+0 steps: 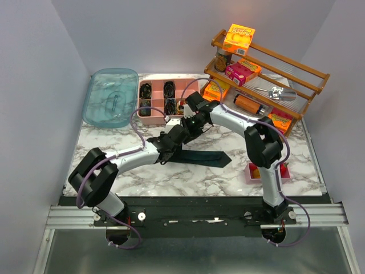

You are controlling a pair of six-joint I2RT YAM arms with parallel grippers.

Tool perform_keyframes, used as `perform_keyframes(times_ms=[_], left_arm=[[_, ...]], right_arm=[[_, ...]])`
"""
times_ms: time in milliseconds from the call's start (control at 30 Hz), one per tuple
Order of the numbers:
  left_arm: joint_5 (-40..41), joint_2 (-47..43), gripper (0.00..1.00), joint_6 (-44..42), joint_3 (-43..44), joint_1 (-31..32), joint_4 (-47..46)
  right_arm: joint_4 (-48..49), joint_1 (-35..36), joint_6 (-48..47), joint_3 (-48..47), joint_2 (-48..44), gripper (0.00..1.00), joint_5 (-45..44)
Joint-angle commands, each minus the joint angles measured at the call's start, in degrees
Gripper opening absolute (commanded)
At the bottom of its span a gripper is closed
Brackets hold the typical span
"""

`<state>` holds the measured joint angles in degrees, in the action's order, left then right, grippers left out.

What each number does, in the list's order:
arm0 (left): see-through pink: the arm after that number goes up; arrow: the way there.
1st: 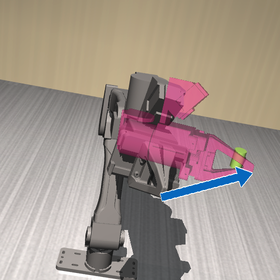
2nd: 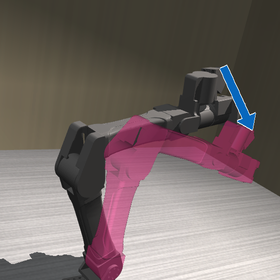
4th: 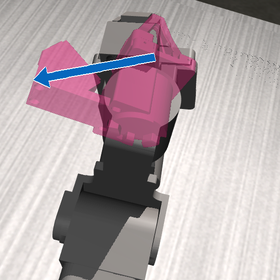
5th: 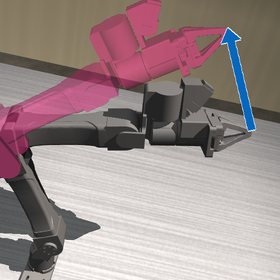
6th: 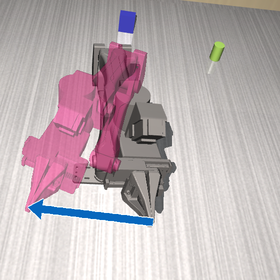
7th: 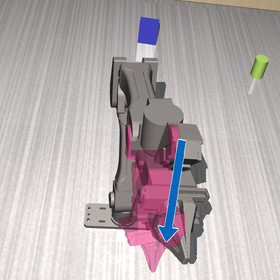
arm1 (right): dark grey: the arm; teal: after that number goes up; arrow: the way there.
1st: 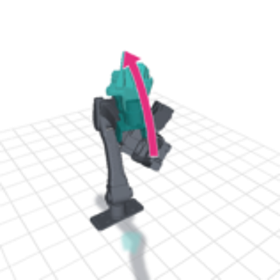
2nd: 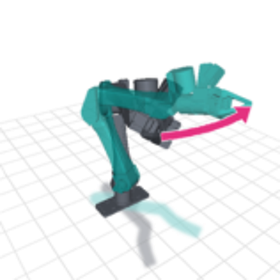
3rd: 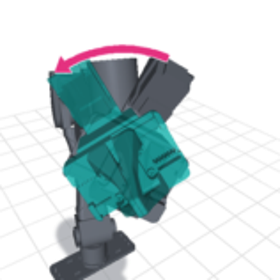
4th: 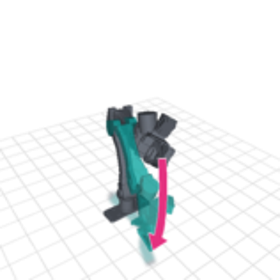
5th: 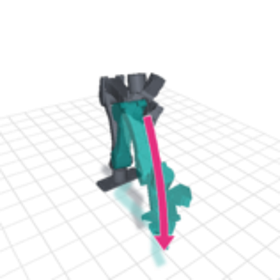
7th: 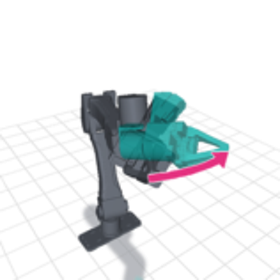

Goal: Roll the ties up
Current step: Roll the tie at the center of the board.

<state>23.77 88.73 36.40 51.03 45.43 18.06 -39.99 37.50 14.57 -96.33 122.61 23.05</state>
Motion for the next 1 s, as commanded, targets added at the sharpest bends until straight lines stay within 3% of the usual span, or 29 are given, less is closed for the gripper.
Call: perform_keyframes(times_ms=[0, 200, 333, 467, 700, 833, 967], left_arm=[[-3.64, -1.54, 0.56, 2.80, -2.42, 0.45, -3.56], [-5.49, -3.03, 0.58, 3.15, -3.21, 0.36, -5.85], [-3.12, -5.75, 0.73, 3.32, -2.86, 0.10, -4.44], [-3.64, -10.06, 0.83, 3.68, -4.26, -2.53, -4.18], [-14.78, -18.49, 0.91, 4.38, -9.88, -13.33, -6.37], [-28.12, -19.91, 0.93, 5.17, -13.93, -20.72, -10.85], [-34.22, -19.38, 0.94, 6.57, -17.18, -25.20, -16.55]], right_arm=[[1.14, -0.41, 0.20, 1.24, -3.07, 0.01, -1.16], [1.75, -0.41, -0.94, 2.38, -4.65, 0.01, 0.50], [2.81, -0.23, -1.03, 4.31, -6.50, 0.01, 3.14], [3.51, 0.82, -1.12, 4.84, -7.64, 0.01, 4.63], [4.39, 3.89, -0.16, 3.88, -7.73, 0.01, 7.62], [4.22, 5.74, 0.02, 3.00, -6.07, 0.01, 8.33], [4.04, 6.27, 0.11, 2.99, -4.66, 0.01, 7.19]])
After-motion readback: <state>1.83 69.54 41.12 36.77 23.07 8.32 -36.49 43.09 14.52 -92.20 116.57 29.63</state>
